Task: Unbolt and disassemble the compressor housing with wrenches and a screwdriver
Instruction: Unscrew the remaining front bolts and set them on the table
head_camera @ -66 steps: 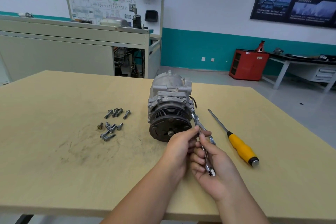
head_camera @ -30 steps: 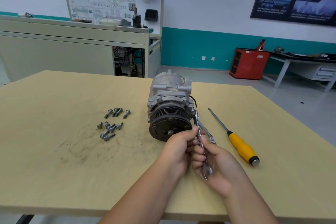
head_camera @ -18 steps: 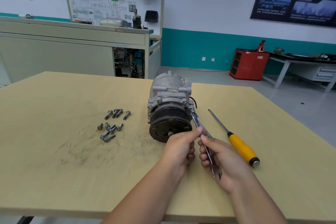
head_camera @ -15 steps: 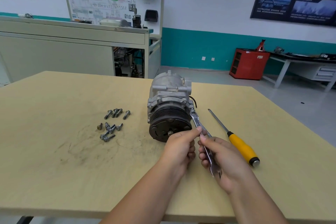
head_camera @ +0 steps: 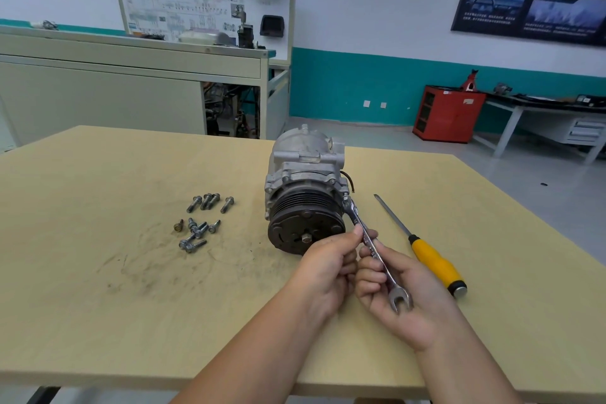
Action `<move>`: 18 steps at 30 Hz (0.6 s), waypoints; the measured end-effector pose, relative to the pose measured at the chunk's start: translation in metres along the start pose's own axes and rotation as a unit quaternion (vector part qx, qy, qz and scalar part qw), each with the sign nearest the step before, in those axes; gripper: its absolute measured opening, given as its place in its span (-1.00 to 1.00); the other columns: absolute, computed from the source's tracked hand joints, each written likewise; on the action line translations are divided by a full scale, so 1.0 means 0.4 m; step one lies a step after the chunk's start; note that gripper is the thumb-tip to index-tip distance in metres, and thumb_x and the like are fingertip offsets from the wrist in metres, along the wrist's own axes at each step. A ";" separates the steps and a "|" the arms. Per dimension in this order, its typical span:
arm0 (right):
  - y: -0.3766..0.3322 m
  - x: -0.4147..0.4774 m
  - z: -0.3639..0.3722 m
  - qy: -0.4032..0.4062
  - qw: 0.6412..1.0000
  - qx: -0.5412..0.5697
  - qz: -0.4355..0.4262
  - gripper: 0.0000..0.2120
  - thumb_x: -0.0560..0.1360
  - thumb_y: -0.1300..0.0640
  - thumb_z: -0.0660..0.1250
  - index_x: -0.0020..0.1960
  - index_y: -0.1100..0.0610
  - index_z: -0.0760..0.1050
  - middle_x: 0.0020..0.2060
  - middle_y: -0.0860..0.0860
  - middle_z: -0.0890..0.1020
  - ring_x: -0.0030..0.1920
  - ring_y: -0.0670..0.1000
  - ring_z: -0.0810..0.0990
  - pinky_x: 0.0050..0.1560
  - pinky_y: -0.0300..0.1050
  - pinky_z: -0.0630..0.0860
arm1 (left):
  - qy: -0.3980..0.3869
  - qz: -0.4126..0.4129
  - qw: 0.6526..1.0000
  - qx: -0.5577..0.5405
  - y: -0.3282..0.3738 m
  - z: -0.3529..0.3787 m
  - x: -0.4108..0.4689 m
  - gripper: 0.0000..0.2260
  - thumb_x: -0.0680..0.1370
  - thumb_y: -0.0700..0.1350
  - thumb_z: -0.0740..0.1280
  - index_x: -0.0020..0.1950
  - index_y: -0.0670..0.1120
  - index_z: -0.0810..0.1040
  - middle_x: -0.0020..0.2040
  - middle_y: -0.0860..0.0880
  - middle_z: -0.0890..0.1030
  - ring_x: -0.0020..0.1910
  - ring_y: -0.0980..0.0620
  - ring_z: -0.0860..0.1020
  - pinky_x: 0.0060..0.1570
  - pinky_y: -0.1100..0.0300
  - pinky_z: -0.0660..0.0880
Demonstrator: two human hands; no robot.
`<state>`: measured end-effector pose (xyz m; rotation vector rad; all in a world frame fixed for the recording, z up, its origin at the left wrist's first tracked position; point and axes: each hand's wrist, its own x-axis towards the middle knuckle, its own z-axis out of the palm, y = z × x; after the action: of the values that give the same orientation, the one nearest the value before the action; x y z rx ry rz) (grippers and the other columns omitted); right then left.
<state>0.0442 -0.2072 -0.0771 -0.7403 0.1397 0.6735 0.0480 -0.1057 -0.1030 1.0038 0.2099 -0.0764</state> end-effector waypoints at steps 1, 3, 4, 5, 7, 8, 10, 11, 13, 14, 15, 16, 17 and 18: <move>0.001 -0.001 0.003 0.003 1.000 -0.002 -0.006 -0.75 0.48 0.18 0.22 -0.33 0.26 0.46 -0.57 0.00 0.34 -0.63 -0.11 0.30 -0.62 -0.35 0.27 | 0.006 0.001 1.000 0.005 0.001 0.001 -0.002 -0.76 0.55 -0.03 0.30 -0.21 -0.11 0.66 -0.33 -0.09 0.23 -0.41 0.03 0.21 -0.51 0.25 0.34; 0.001 -0.003 0.009 0.014 1.000 -0.013 -0.020 -0.76 0.48 0.19 0.24 -0.34 0.25 0.46 -0.59 0.00 0.36 -0.64 -0.11 0.32 -0.61 -0.37 0.27 | 0.020 0.008 1.000 0.017 0.005 0.003 -0.006 -0.80 0.52 0.00 0.33 -0.07 -0.14 0.55 -0.35 -0.06 0.18 -0.39 0.03 0.15 -0.40 0.20 0.22; 0.000 -0.003 0.012 0.021 0.999 -0.024 -0.028 -0.75 0.50 0.19 0.24 -0.33 0.24 0.46 -0.59 0.00 0.37 -0.64 -0.11 0.33 -0.61 -0.37 0.27 | 0.029 0.009 0.999 0.024 0.006 0.002 -0.006 -0.76 0.51 0.01 0.35 -0.01 -0.14 0.46 -0.35 -0.05 0.17 -0.39 0.04 0.14 -0.38 0.19 0.18; 0.000 -0.003 0.014 0.028 0.998 -0.041 -0.037 -0.74 0.52 0.19 0.25 -0.33 0.24 0.47 -0.59 0.00 0.39 -0.64 -0.11 0.34 -0.62 -0.37 0.29 | 0.038 0.012 0.999 0.025 0.007 0.000 -0.006 -0.72 0.49 0.02 0.37 0.01 -0.14 0.42 -0.35 -0.05 0.17 -0.39 0.04 0.14 -0.38 0.19 0.16; 0.003 -0.001 0.014 0.042 0.994 -0.085 -0.059 -0.71 0.53 0.18 0.27 -0.35 0.23 0.49 -0.58 0.01 0.42 -0.63 -0.11 0.37 -0.62 -0.35 0.32 | 0.043 0.015 0.999 0.020 0.007 -0.003 -0.003 -0.71 0.46 0.03 0.40 0.01 -0.14 0.47 -0.35 -0.05 0.20 -0.40 0.04 0.16 -0.39 0.20 0.18; 0.008 0.001 0.013 0.050 0.989 -0.114 -0.076 -0.71 0.53 0.19 0.28 -0.36 0.22 0.51 -0.57 0.02 0.44 -0.62 -0.11 0.39 -0.62 -0.33 0.34 | 0.039 0.014 0.999 0.011 0.009 -0.004 -0.004 -0.74 0.46 0.02 0.40 -0.03 -0.15 0.53 -0.38 -0.03 0.23 -0.43 0.06 0.18 -0.42 0.22 0.20; 0.021 0.006 0.010 0.065 0.970 -0.193 -0.131 -0.73 0.53 0.22 0.30 -0.34 0.23 0.53 -0.54 0.04 0.48 -0.58 -0.10 0.44 -0.59 -0.30 0.38 | 0.025 0.007 1.000 -0.017 0.013 -0.004 -0.009 -0.80 0.48 -0.03 0.37 -0.18 -0.18 0.60 -0.49 0.02 0.35 -0.56 0.12 0.26 -0.54 0.32 0.27; 0.027 0.007 0.011 0.071 0.956 -0.231 -0.163 -0.75 0.52 0.23 0.31 -0.33 0.23 0.53 -0.53 0.05 0.50 -0.56 -0.10 0.46 -0.57 -0.29 0.39 | 0.018 0.005 0.999 -0.032 0.016 -0.005 -0.011 -0.80 0.50 -0.06 0.35 -0.21 -0.17 0.60 -0.54 0.03 0.41 -0.62 0.14 0.28 -0.59 0.35 0.28; 0.039 0.010 0.014 0.086 0.932 -0.281 -0.212 -0.77 0.50 0.26 0.33 -0.33 0.24 0.53 -0.52 0.07 0.53 -0.55 -0.09 0.49 -0.55 -0.29 0.42 | 0.012 -0.001 0.999 -0.048 0.017 -0.008 -0.014 -0.82 0.53 -0.10 0.31 -0.20 -0.17 0.58 -0.55 0.04 0.48 -0.66 0.17 0.27 -0.63 0.38 0.23; 0.042 0.010 0.016 0.093 0.925 -0.293 -0.224 -0.77 0.49 0.27 0.34 -0.35 0.24 0.53 -0.52 0.08 0.54 -0.54 -0.08 0.50 -0.54 -0.28 0.43 | 0.011 -0.004 0.999 -0.051 0.017 -0.009 -0.015 -0.81 0.54 -0.09 0.31 -0.19 -0.17 0.59 -0.55 0.05 0.48 -0.66 0.18 0.25 -0.62 0.37 0.21; 0.044 0.010 0.018 0.094 0.923 -0.298 -0.227 -0.76 0.49 0.27 0.35 -0.36 0.23 0.53 -0.52 0.08 0.55 -0.54 -0.07 0.50 -0.53 -0.26 0.44 | 0.013 -0.006 0.998 -0.054 0.015 -0.010 -0.015 -0.80 0.55 -0.08 0.30 -0.19 -0.17 0.60 -0.56 0.05 0.45 -0.66 0.17 0.23 -0.61 0.36 0.19; 0.045 0.008 0.020 0.088 0.926 -0.297 -0.216 -0.75 0.49 0.25 0.34 -0.36 0.23 0.54 -0.51 0.09 0.55 -0.54 -0.05 0.51 -0.51 -0.24 0.45 | 0.016 -0.009 0.998 -0.060 0.014 -0.011 -0.016 -0.78 0.55 -0.07 0.30 -0.20 -0.17 0.61 -0.59 0.06 0.40 -0.66 0.17 0.22 -0.62 0.36 0.18; 0.046 0.005 0.023 0.074 0.935 -0.288 -0.193 -0.74 0.51 0.23 0.31 -0.34 0.24 0.55 -0.50 0.10 0.55 -0.53 -0.03 0.52 -0.51 -0.21 0.46 | 0.019 -0.012 0.997 -0.068 0.014 -0.013 -0.015 -0.77 0.55 -0.06 0.30 -0.21 -0.17 0.62 -0.61 0.06 0.33 -0.67 0.17 0.20 -0.64 0.36 0.16; 0.047 0.003 0.023 0.055 0.948 -0.268 -0.161 -0.72 0.54 0.20 0.28 -0.32 0.25 0.56 -0.49 0.12 0.55 -0.53 -0.01 0.52 -0.51 -0.20 0.45 | 0.020 -0.015 0.996 -0.080 0.014 -0.013 -0.015 -0.75 0.56 -0.06 0.29 -0.22 -0.17 0.63 -0.62 0.07 0.26 -0.69 0.18 0.20 -0.66 0.38 0.14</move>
<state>0.0325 -0.1904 -0.0816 -1.2942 -0.0690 0.3537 0.0425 -0.0984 -0.0998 0.8425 0.2636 -0.0664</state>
